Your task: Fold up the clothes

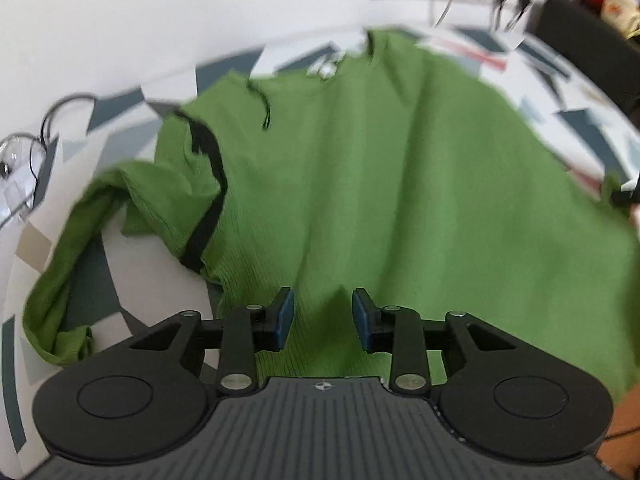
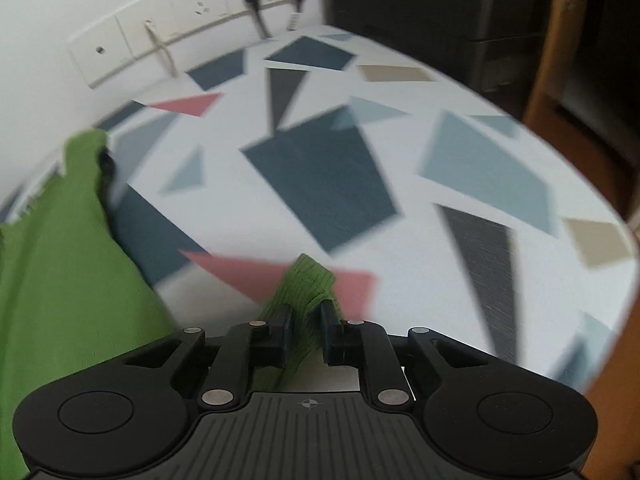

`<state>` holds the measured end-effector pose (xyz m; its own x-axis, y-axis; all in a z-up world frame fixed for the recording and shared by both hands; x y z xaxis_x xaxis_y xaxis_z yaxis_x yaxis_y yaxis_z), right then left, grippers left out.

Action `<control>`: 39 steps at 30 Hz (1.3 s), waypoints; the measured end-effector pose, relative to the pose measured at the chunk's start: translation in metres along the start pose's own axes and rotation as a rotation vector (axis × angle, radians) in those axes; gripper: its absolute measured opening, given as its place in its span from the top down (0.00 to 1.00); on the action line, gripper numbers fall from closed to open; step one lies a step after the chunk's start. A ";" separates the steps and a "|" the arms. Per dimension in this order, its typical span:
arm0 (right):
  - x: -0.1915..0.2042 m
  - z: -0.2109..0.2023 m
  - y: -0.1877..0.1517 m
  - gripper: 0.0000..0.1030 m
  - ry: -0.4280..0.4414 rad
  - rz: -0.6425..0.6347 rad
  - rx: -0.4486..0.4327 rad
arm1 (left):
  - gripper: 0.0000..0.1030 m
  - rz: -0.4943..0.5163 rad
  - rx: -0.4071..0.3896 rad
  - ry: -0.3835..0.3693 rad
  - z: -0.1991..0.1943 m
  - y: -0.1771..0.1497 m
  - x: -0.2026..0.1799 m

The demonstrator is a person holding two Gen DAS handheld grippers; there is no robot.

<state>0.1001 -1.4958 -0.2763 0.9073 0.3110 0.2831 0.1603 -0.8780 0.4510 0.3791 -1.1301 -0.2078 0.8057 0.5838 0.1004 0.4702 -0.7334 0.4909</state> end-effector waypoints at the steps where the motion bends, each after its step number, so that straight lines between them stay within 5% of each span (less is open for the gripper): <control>1: 0.006 0.007 0.008 0.92 0.031 0.001 0.012 | 0.67 -0.002 0.017 0.002 0.005 0.001 0.001; 8: 0.039 0.037 0.099 0.94 0.161 0.098 -0.063 | 0.62 -0.019 0.125 0.012 0.035 0.004 0.009; 16: 0.021 -0.087 0.259 0.94 0.280 0.309 -0.658 | 0.57 -0.076 0.156 0.014 0.037 0.006 0.015; 19: 0.027 -0.115 0.280 0.94 0.294 0.290 -0.754 | 0.57 -0.096 0.155 0.020 0.036 0.006 0.015; 22: 0.050 -0.100 0.277 0.93 0.301 0.195 -0.688 | 0.57 -0.108 0.151 0.023 0.035 0.007 0.015; 26: 0.100 -0.038 0.228 0.93 0.357 -0.005 -0.385 | 0.50 -0.123 0.151 0.028 0.035 0.008 0.017; 33: 0.217 0.033 0.055 0.92 0.574 -0.528 0.061 | 0.46 -0.147 0.176 0.045 0.033 0.011 0.023; 35: 0.239 0.032 0.015 0.81 0.619 -0.647 0.173 | 0.46 -0.151 0.167 0.062 0.028 0.016 0.027; 37: 0.250 0.024 0.013 0.58 0.637 -0.695 0.160 | 0.46 -0.184 0.147 0.067 0.018 0.026 0.037; 39: 0.259 0.015 0.023 0.51 0.651 -0.721 0.116 | 0.46 -0.208 0.114 0.101 0.008 0.039 0.051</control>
<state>0.3443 -1.4413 -0.2050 0.1903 0.8966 0.3998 0.6610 -0.4181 0.6231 0.4415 -1.1316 -0.1904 0.6497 0.7540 0.0964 0.6645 -0.6250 0.4096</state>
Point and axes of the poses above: each gripper's, at about its wrist camera, not at the fingertips, and z roughly the way its jaws point, x to its left, y to its top, the point moved 8 cm from there along z, roughly the way its jaws point, and after that the axes turned 10 degrees about z, right-handed, at the moved point
